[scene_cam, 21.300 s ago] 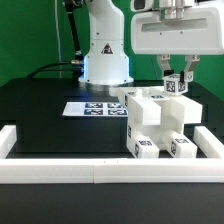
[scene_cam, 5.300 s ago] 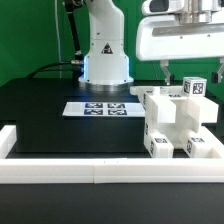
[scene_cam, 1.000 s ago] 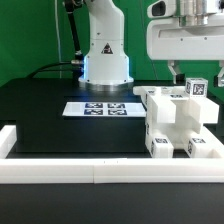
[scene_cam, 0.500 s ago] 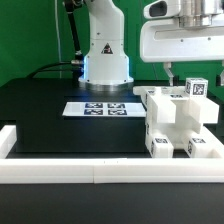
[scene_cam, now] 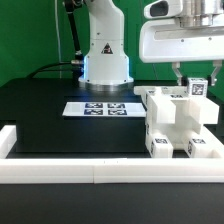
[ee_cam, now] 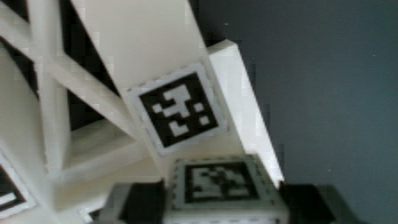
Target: Assemble chair
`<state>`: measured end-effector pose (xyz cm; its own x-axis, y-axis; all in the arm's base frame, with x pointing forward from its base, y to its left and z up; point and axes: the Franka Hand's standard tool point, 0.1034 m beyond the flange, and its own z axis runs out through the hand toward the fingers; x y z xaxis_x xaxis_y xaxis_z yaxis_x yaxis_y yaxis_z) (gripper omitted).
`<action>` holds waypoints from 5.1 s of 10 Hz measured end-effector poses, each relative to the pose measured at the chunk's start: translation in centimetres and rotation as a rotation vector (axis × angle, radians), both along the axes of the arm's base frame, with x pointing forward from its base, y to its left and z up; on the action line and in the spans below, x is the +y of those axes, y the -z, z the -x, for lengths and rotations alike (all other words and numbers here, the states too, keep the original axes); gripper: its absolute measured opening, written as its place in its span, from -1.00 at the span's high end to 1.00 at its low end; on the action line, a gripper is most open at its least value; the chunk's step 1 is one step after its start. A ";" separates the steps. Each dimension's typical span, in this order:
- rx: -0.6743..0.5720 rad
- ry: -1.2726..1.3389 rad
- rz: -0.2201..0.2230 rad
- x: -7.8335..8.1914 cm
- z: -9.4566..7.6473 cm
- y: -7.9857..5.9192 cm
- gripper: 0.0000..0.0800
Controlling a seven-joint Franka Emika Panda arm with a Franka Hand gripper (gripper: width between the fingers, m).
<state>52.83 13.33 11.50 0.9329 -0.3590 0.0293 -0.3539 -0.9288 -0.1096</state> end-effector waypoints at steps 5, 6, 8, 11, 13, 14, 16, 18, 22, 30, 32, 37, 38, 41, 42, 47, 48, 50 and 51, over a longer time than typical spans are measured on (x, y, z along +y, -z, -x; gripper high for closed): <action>0.011 0.123 -0.012 0.1 0.0 0.0 0.28; 0.016 0.179 -0.016 0.1 0.0 0.0 0.28; 0.025 0.276 -0.023 0.1 0.0 0.0 0.27; 0.045 0.495 -0.038 0.3 0.0 0.0 0.27; 0.058 0.621 -0.047 0.3 0.0 0.0 0.27; 0.063 0.672 -0.051 0.4 0.0 0.0 0.27; 0.075 0.799 -0.060 0.4 0.1 0.0 0.27; 0.088 0.915 -0.069 0.5 0.1 0.0 0.27; 0.113 1.150 -0.089 0.7 0.1 0.1 0.27; 0.078 0.664 -0.049 0.4 0.2 0.1 -0.62; 0.056 0.454 -0.037 0.4 0.1 0.0 -0.62; 0.014 0.041 -0.004 0.3 -0.4 -0.2 -0.62; 0.008 -0.011 0.000 0.2 -0.5 -0.2 -0.62; -0.015 -0.270 0.037 0.0 -0.5 -0.2 -0.62; -0.017 -0.288 0.044 0.0 -0.5 -0.2 -0.62; -0.015 -0.264 0.042 0.0 -0.5 -0.1 0.29; -0.013 -0.238 0.041 -0.1 -0.5 -0.1 0.29; -0.006 -0.147 0.035 -0.2 -0.5 -0.1 0.29; 0.000 -0.075 0.031 -0.3 -0.5 -0.1 0.29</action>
Offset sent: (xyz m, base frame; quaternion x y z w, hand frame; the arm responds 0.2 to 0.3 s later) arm 0.0000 0.0000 0.0000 0.0000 0.0000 0.0000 1.0000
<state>53.38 13.02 11.64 0.9570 -0.2874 0.0395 -0.2837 -0.9556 -0.0800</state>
